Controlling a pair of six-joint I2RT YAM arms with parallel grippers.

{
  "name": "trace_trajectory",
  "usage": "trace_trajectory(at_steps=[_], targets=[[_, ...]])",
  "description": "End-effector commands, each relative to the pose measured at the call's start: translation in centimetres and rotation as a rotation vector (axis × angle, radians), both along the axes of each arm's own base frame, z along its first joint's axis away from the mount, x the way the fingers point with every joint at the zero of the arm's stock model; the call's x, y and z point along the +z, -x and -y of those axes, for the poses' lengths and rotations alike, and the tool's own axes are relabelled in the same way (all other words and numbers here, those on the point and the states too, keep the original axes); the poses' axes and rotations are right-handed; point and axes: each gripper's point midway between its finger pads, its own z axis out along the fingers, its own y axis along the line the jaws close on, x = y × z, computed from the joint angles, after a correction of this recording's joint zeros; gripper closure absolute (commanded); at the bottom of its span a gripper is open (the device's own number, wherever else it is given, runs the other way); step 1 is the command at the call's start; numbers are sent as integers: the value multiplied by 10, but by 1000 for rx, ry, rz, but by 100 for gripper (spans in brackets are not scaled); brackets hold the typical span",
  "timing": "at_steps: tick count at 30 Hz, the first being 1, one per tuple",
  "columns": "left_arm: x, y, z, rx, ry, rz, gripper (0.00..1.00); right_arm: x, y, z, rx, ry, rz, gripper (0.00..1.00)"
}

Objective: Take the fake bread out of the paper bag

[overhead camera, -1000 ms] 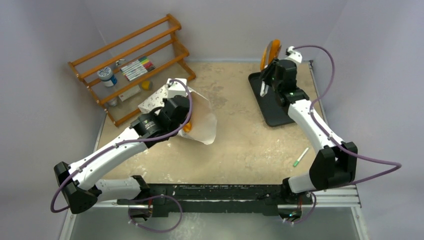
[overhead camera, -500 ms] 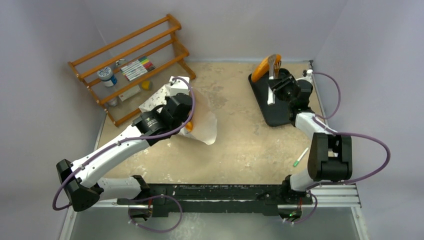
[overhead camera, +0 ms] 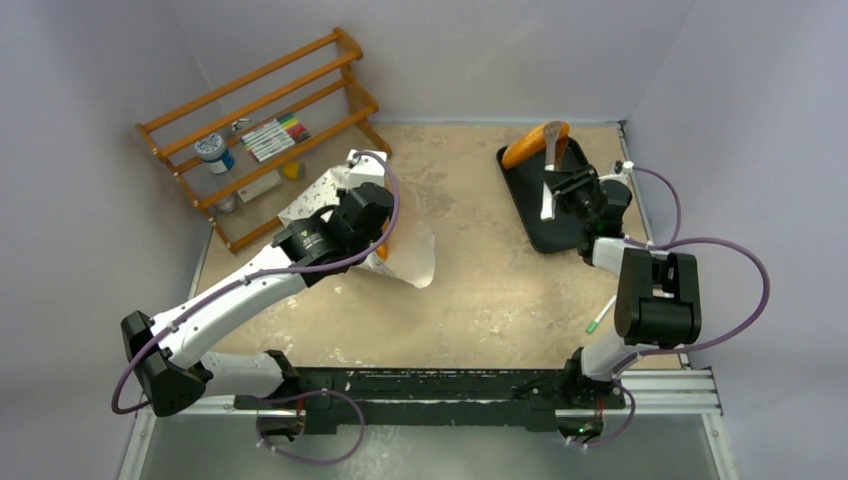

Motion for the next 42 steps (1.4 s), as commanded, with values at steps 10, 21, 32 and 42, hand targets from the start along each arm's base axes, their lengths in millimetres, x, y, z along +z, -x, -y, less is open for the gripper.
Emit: trace_trajectory(at_steps=[10, 21, 32, 42], targets=[[29, -12, 6, 11, 33, 64, 100, -20, -12, 32, -31, 36, 16, 88], [26, -10, 4, 14, 34, 61, 100, -44, -12, 44, -78, 59, -91, 66], [25, -9, 4, 10, 49, 63, 100, -60, -14, 55, -118, 103, -199, 54], [24, -9, 6, 5, 49, 62, 100, -70, -8, 64, -155, 149, -259, 49]])
